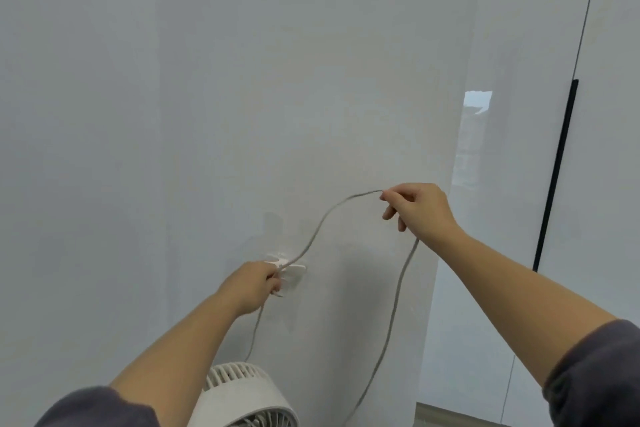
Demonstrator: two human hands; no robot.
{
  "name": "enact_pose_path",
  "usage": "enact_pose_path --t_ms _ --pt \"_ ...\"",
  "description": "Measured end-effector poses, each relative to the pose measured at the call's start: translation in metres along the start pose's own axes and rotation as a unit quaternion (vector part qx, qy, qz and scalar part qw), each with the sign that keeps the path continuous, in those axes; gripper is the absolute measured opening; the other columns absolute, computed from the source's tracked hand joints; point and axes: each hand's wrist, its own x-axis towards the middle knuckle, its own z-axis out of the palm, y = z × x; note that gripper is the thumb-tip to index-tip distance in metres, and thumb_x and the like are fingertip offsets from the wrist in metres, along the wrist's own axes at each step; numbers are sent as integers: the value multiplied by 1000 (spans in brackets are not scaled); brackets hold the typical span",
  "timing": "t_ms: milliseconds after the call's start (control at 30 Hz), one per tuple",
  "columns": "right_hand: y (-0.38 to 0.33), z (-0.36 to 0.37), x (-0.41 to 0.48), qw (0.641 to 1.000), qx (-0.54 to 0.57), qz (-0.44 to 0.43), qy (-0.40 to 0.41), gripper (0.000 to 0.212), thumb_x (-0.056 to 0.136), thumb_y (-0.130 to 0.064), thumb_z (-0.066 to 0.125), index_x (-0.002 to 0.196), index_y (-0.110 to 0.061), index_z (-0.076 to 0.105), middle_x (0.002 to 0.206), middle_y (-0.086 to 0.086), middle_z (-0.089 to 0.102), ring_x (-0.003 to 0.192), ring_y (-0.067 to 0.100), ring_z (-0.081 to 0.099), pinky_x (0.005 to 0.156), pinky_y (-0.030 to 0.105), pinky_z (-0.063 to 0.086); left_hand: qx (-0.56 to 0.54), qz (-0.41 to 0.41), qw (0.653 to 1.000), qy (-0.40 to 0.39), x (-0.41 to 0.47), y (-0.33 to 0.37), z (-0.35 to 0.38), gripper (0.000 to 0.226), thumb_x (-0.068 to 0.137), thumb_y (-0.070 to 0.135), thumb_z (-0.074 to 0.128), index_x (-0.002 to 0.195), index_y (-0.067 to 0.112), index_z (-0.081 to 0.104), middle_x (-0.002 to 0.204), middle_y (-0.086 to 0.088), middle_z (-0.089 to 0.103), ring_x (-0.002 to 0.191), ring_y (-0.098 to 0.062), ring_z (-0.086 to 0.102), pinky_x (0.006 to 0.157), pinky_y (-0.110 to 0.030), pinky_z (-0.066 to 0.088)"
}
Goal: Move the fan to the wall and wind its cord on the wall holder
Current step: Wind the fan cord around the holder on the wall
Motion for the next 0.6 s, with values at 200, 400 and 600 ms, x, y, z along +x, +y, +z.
enact_pose_path --t_ms 200,400,600 --pt "20 9 -10 972 35 112 -203 20 92 -26 62 90 -8 70 76 7 73 49 17 56 47 21 41 -176 -5 967 182 12 7 -19 22 93 11 56 76 13 70 77 -1 74 73 -14 70 71 -25 54" --pt "8 44 -14 941 114 132 -291 37 93 -44 53 100 -12 71 61 3 56 49 17 42 53 24 37 -179 55 959 211 20 36 -36 16 89 17 62 78 14 73 75 4 75 73 -10 72 79 -37 57" --pt "-3 61 -19 924 66 76 -370 26 93 -29 58 85 -10 74 50 -1 46 48 14 33 49 22 30 -154 72 962 215 16 36 -45 13 89 18 64 79 17 72 71 7 74 69 -9 71 75 -35 58"
